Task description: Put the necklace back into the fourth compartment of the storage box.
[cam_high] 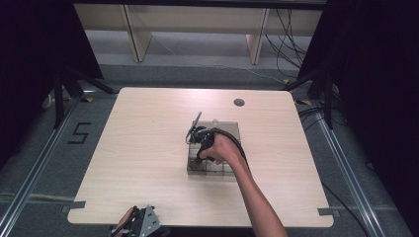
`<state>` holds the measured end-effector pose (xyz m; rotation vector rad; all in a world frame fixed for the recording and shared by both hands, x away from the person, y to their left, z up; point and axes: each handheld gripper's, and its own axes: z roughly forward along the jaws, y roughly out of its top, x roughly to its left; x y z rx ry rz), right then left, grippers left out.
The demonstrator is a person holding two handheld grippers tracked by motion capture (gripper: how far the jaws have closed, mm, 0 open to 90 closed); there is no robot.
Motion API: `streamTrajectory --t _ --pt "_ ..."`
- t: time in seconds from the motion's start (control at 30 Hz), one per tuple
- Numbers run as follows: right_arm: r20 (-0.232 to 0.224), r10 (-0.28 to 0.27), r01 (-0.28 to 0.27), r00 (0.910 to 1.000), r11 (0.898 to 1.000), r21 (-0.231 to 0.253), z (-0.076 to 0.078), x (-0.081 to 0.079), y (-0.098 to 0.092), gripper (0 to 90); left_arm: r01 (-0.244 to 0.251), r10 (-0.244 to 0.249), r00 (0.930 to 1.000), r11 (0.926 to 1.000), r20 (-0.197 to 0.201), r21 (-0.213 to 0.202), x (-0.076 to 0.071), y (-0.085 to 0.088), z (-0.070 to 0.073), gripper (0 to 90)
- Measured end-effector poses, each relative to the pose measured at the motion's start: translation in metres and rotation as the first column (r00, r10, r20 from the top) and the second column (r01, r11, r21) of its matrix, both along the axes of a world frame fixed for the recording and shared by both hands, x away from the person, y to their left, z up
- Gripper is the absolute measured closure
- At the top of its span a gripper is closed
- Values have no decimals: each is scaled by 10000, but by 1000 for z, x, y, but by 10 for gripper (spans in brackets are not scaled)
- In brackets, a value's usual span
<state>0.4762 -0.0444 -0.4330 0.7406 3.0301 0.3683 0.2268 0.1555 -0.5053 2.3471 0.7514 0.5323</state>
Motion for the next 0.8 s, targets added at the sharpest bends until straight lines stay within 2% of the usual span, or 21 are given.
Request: streamTrajectory --t 0.2,0.3,0.33,0.37,0.4,0.43,0.5,0.53,0.57,0.63,0.67,0.77,0.8 --pt "91 90 -91 9999 9999 139 -1 0 -5 515 -23 23 10000 10000 33 30 0 0 0 158" --pt "145 -148 147 9998 9998 96 1 -3 -6 485 -15 15 10000 10000 21 24 0 0 0 158" --pt "250 136 -141 9996 9997 211 0 -2 -8 479 5 -5 10000 10000 -15 8 0 0 0 158" --pt "266 -29 25 9996 9999 141 1 -5 -8 471 -27 27 10000 10000 -10 2 0 0 0 158" --pt "334 165 -174 9993 9995 265 1 -5 -9 465 -25 25 10000 10000 48 46 0 0 0 158" --pt "297 -124 120 9995 9998 145 3 -8 -8 462 -10 9 10000 10000 56 72 0 0 0 158" --pt "306 -49 41 9995 9997 248 4 -8 -11 457 -19 19 10000 10000 43 66 0 0 0 158" --pt "267 -238 229 9994 9991 347 5 -10 -11 455 -24 23 10000 10000 37 54 0 0 0 158" --pt "335 -178 171 9993 9996 203 6 -10 -13 454 -18 18 10000 10000 45 52 0 0 0 158" --pt "414 41 -56 9991 9993 369 6 -10 -16 452 -31 31 10000 10000 47 52 0 0 0 158" --pt "340 -163 153 9993 9995 291 7 -12 -16 451 -47 46 10000 10000 45 70 0 0 0 158" --pt "378 -184 163 9991 9983 557 7 -15 -18 449 -38 38 10000 10000 41 75 0 0 0 158" --pt "456 -44 21 9989 9987 516 8 -14 -19 449 -24 24 10000 10000 40 60 0 0 0 158"
